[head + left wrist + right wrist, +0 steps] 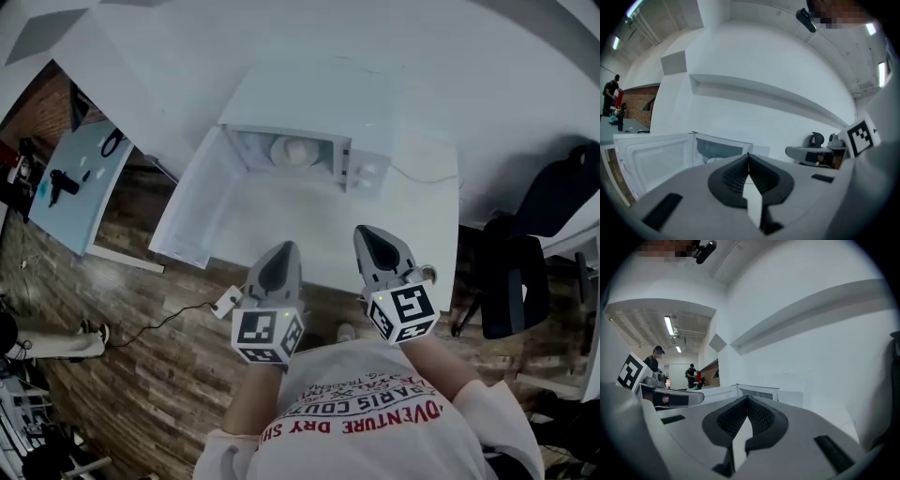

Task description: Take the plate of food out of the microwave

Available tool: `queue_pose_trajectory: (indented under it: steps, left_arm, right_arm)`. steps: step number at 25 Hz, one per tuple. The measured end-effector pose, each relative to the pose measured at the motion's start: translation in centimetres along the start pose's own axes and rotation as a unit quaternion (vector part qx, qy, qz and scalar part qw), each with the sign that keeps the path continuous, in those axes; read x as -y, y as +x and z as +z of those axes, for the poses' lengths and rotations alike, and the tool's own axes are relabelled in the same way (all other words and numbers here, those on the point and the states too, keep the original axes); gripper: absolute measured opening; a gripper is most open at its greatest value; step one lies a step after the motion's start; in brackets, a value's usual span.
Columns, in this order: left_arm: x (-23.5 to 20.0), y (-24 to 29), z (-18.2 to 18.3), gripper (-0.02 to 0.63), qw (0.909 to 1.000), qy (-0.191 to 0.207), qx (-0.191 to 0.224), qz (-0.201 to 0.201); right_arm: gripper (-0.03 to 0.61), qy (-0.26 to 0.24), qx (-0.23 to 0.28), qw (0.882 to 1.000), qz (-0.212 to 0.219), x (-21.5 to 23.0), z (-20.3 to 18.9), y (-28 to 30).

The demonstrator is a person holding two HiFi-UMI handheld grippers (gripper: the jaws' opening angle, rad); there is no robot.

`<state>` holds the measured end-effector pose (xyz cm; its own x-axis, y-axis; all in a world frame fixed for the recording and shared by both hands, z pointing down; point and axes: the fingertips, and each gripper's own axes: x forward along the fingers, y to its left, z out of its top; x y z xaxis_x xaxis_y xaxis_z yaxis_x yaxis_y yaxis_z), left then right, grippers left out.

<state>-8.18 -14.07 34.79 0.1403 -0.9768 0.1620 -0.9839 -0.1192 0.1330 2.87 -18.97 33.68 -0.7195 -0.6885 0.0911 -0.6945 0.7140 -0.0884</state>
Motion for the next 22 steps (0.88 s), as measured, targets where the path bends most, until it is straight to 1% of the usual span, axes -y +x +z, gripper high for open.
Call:
queue_pose_trajectory:
  steps: [3, 6, 9, 12, 16, 20, 22]
  left_arm:
    - [-1.6, 2.3, -0.2, 0.008, 0.9998, -0.016, -0.014, -0.002]
    - [-3.7, 4.7, 0.0, 0.008, 0.9995, -0.021, -0.021, -0.008]
    - [-5.8, 7.6, 0.6, 0.008, 0.9991, -0.025, -0.020, -0.030]
    - [-7.8, 10.5, 0.6, 0.008, 0.9979, -0.027, -0.027, -0.052]
    - [-10.2, 13.7, -0.8, 0.008, 0.9939, -0.048, -0.055, -0.082]
    - [-11.9, 16.3, -2.6, 0.008, 0.9901, -0.056, -0.062, -0.113]
    - [-12.8, 17.3, -3.9, 0.008, 0.9863, -0.088, -0.059, -0.127]
  right_arm:
    - [0.003, 0.003, -0.010, 1.000, -0.004, 0.9, -0.3, 2.6]
    - [0.003, 0.004, -0.017, 1.000, -0.010, 1.1, -0.6, 5.4]
    - [0.003, 0.015, -0.011, 1.000, -0.022, 1.5, -0.7, 8.3]
    - [0.003, 0.018, -0.015, 0.999, -0.046, 2.2, -1.2, 11.1]
    - [0.003, 0.027, -0.029, 0.996, -0.082, 3.0, -2.3, 14.1]
    - [0.003, 0.040, -0.054, 0.992, -0.110, 3.7, -4.2, 17.3]
    - [0.003, 0.044, -0.066, 0.990, -0.118, 3.9, -5.4, 18.5]
